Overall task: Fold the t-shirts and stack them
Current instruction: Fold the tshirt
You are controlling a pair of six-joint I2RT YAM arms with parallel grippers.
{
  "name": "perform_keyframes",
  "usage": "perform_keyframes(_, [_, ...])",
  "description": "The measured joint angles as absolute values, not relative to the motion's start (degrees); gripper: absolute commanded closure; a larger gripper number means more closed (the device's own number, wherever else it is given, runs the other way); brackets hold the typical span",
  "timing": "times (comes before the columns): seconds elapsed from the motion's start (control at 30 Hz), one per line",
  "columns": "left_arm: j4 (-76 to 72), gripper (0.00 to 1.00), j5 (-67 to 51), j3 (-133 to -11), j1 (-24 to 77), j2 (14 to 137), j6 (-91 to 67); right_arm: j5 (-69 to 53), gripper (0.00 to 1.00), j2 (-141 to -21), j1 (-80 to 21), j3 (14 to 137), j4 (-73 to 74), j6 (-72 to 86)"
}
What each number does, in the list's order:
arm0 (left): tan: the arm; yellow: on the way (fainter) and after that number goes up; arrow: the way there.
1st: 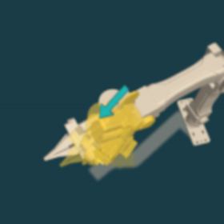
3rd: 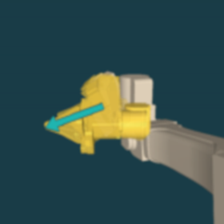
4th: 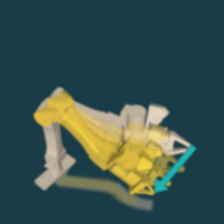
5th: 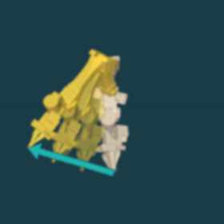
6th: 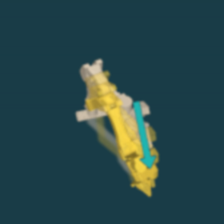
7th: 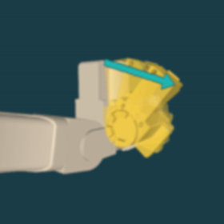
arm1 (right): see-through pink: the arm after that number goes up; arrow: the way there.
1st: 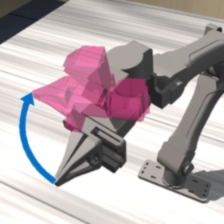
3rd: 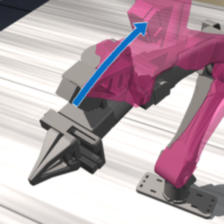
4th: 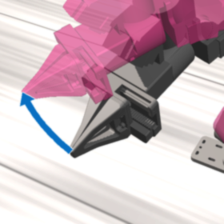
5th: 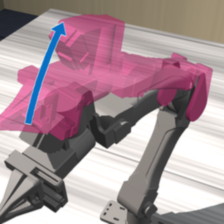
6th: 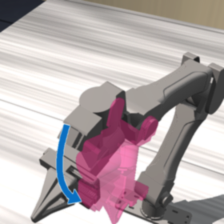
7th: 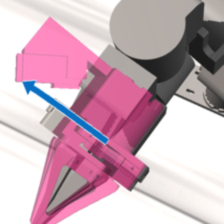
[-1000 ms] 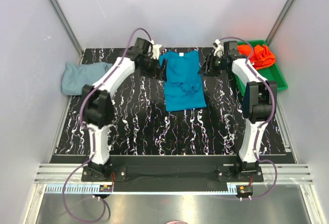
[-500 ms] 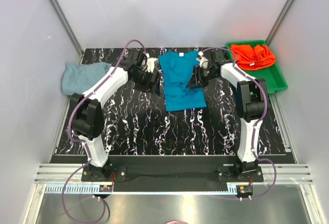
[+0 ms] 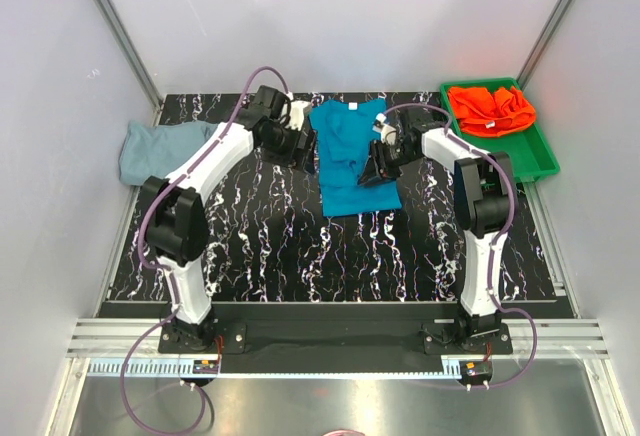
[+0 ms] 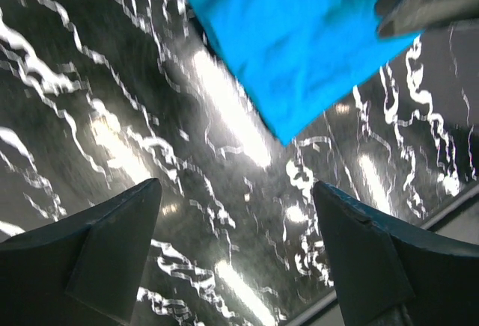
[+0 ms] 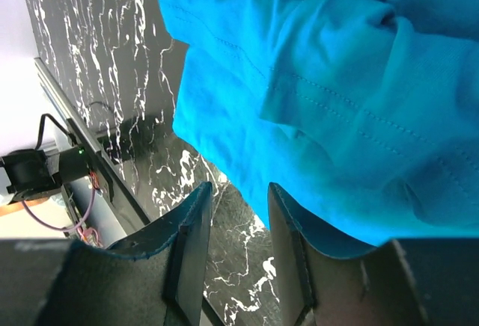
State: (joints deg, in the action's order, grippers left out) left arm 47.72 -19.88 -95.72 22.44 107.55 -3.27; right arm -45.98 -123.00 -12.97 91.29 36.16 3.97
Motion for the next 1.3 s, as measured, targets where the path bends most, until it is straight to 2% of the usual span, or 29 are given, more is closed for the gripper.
perform_keyframes(0.2, [46.81,0.14,-20.05,-98.26,25.8,112.42,-3.51,-45.43,0.57,-125.93,-13.04,92.16,36.38,3.11])
perform_keyframes(0.47, [46.96,0.12,-20.53,-98.21,29.91,113.86,-3.55,-44.36,0.57,-132.68,-13.1,99.5,37.06,3.25])
perform_keyframes(1.03, [47.09,0.12,-19.79,-93.89,30.33,113.82,-3.51,-37.32,0.53,-147.3,-12.05,133.05,31.94,8.23])
perform_keyframes(1.1, [47.0,0.11,-19.79,-93.89,30.61,113.82,-3.51,-36.99,0.53,-147.28,-11.6,134.43,31.18,8.73])
perform_keyframes(1.17, [47.05,0.06,-19.73,-94.04,30.92,113.86,-3.46,-36.97,0.53,-146.74,-10.94,134.5,30.24,8.86])
perform_keyframes(1.3, [48.29,0.05,-19.11,-99.68,31.18,116.97,-2.79,-36.99,0.52,-141.95,-9.23,126.45,29.52,8.34])
